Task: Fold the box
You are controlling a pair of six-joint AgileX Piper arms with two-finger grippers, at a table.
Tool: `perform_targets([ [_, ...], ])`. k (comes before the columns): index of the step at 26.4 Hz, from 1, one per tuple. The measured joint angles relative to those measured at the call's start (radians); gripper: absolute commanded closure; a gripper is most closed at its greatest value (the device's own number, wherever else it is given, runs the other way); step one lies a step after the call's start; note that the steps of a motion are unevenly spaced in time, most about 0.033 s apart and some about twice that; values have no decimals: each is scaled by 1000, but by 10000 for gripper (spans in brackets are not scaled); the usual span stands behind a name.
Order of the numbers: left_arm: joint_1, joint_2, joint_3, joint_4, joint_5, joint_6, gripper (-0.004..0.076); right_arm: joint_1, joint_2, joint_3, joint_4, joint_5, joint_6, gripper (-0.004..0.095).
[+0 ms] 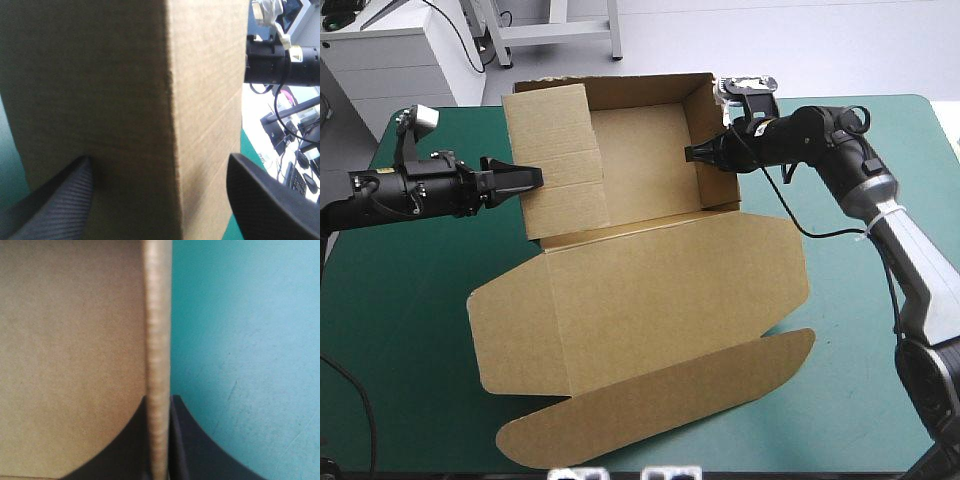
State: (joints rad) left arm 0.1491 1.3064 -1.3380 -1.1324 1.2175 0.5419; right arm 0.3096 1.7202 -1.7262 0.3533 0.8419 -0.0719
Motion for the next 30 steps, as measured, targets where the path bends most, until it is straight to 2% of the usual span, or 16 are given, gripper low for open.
perform_targets([
  [3,-56,0,0,67,-52,-44,239,20,0,0,-35,-3,8,920],
  [8,-169,0,0,298,-172,-187,240,59,1,0,-128,-8,49,920],
  [15,-247,0,0,507,-259,-379,241,90,3,0,-165,-8,72,920],
  [18,-259,10,-2,566,-280,-421,267,105,4,2,-173,-9,87,920],
  [22,-260,36,-3,598,-280,-434,375,114,5,3,-190,-9,100,920],
  [24,-260,55,-3,626,-287,-438,502,117,6,4,-198,-6,112,920],
  [27,-260,63,-3,714,-299,-445,601,125,6,4,-192,-4,119,920],
  [28,-260,63,-3,729,-299,-448,697,126,6,4,-188,-4,123,920],
  [29,-260,63,-3,764,-296,-456,732,129,6,4,-184,-1,127,920],
  [30,-260,63,-3,772,-294,-460,732,130,6,4,-182,1,130,920],
])
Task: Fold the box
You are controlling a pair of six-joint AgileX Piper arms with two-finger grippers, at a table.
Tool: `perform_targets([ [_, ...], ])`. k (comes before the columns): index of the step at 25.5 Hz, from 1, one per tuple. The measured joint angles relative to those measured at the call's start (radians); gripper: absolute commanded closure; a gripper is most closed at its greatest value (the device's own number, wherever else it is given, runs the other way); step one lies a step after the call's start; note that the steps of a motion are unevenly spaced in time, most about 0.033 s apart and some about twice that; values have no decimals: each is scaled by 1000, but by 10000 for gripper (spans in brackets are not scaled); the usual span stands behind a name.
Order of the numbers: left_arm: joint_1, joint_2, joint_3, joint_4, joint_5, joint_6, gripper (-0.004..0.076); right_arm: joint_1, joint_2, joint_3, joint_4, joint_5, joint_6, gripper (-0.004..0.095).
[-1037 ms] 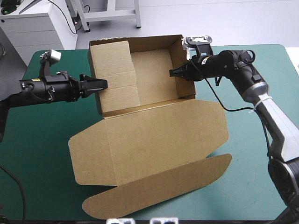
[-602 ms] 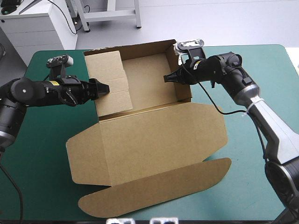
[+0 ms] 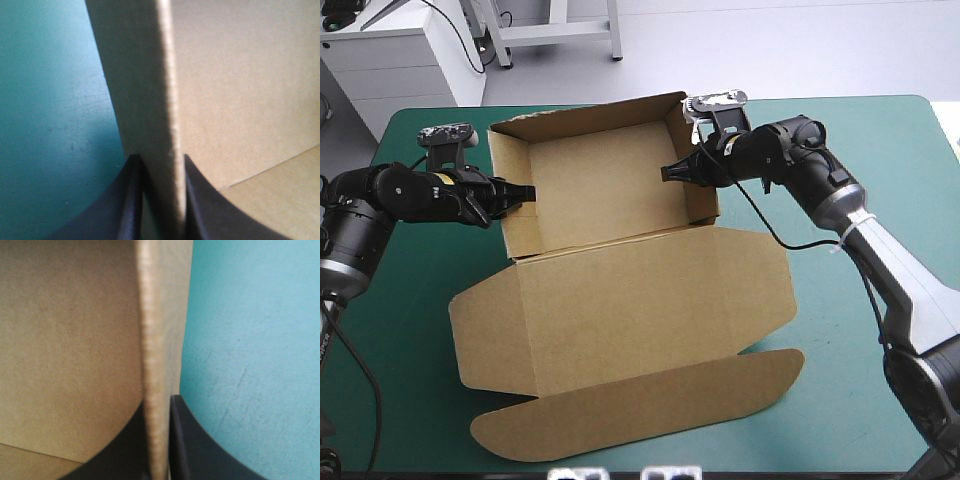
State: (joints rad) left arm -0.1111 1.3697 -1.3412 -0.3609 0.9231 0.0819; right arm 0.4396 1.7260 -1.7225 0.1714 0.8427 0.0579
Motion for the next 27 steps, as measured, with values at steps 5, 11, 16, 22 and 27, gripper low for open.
perform_targets([
  [5,0,9,0,29,0,-35,732,6,0,0,-6,18,28,920],
  [11,-5,10,0,100,38,-122,732,13,0,0,-3,35,33,920],
  [16,-9,32,0,103,82,-136,732,16,18,0,-8,82,42,920],
  [22,-68,83,0,144,115,-172,732,19,35,0,-84,185,98,922],
  [27,-139,158,-20,164,113,-192,732,19,35,9,-150,258,120,922],
])
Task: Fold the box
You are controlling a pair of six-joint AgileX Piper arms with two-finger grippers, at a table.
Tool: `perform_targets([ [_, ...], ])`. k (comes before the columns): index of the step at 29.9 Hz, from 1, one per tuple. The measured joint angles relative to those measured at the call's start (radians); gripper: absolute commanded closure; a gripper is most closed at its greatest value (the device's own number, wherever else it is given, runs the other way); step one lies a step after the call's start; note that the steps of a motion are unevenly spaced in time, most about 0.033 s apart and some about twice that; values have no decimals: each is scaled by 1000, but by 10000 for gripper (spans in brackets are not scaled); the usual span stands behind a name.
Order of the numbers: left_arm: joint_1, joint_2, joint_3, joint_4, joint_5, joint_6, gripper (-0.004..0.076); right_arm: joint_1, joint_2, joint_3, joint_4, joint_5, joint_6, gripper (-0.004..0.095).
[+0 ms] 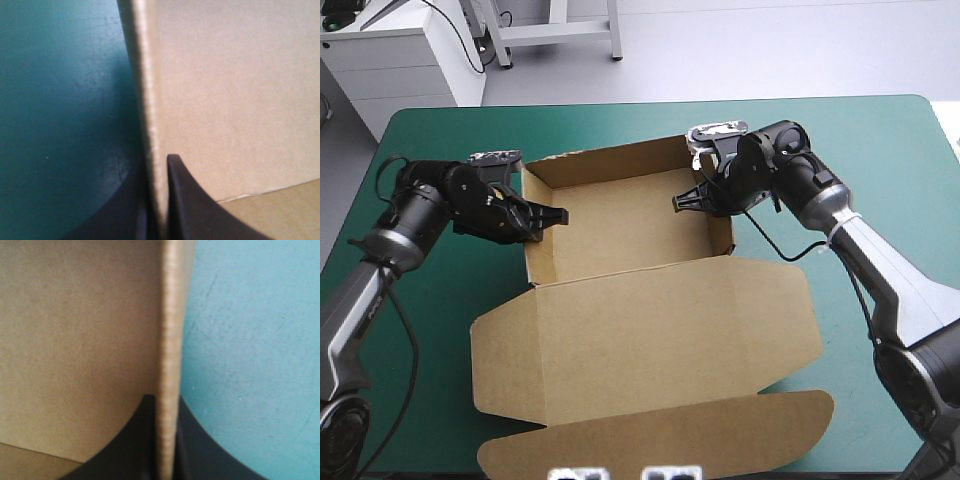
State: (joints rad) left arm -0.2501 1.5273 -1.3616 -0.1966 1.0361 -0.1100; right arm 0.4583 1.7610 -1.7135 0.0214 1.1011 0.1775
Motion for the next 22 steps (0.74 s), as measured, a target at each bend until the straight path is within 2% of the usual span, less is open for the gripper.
perform_targets([
  [4,-36,78,-56,13,6,-3,732,-3,0,67,-34,-4,14,922],
  [10,-59,182,-145,40,50,-5,732,-4,0,198,-15,-87,50,922],
  [22,-61,317,-195,37,58,-26,732,-44,59,222,34,-105,71,922],
])
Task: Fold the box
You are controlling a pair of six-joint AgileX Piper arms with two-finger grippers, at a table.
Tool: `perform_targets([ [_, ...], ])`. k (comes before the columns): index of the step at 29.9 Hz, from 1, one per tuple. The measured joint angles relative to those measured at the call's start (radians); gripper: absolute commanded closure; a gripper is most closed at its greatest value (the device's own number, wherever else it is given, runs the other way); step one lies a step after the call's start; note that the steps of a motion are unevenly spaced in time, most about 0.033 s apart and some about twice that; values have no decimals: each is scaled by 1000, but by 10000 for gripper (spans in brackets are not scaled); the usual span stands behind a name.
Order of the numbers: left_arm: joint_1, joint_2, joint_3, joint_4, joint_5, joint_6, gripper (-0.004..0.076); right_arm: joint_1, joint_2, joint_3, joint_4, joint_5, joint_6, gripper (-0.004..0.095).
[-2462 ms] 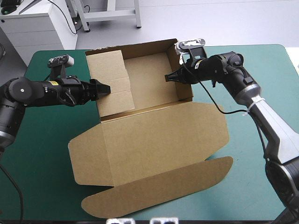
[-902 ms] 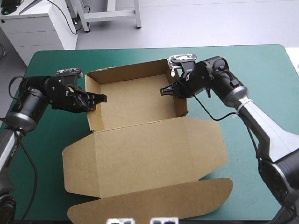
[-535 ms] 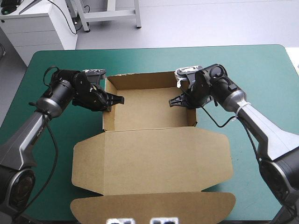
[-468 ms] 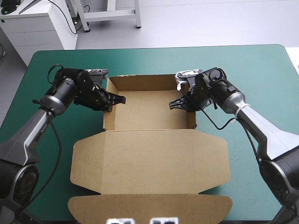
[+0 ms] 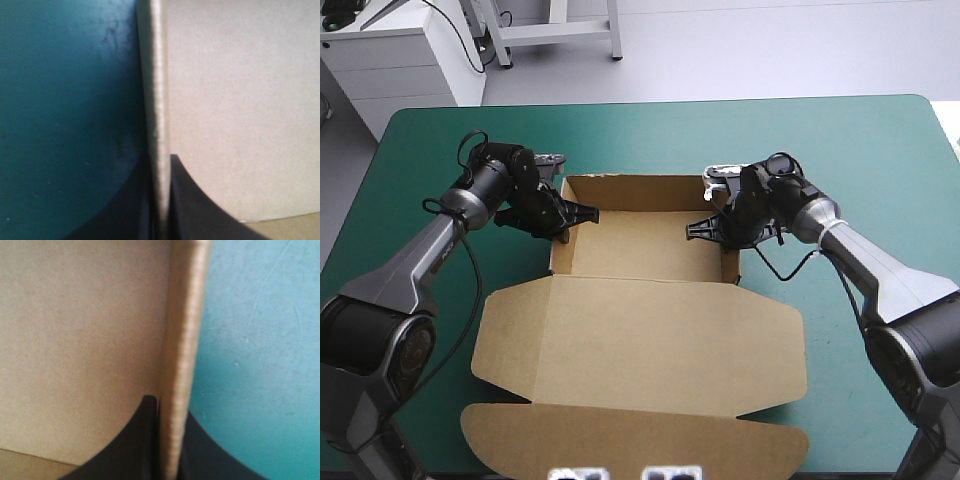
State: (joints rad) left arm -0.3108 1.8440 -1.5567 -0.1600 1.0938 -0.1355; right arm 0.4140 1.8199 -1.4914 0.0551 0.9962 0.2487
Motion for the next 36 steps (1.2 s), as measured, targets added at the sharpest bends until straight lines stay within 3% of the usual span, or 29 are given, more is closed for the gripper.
perform_targets([
  [10,0,2,-2,-1,-2,35,707,-1,16,-41,-4,46,-1,905],
  [12,0,3,-2,-1,1,39,666,-1,20,-63,-14,68,1,814],
  [15,0,4,-2,-8,1,48,582,0,23,-96,-36,109,0,598],
  [16,0,5,-2,-9,1,52,537,0,23,-104,-38,121,3,500],
  [19,0,12,-2,-7,1,61,419,1,23,-124,-55,143,28,353],
  [25,0,16,-2,-2,9,64,244,1,23,-126,-84,158,44,342],
  [36,0,21,-162,8,130,65,240,0,19,-230,-55,232,19,347],
])
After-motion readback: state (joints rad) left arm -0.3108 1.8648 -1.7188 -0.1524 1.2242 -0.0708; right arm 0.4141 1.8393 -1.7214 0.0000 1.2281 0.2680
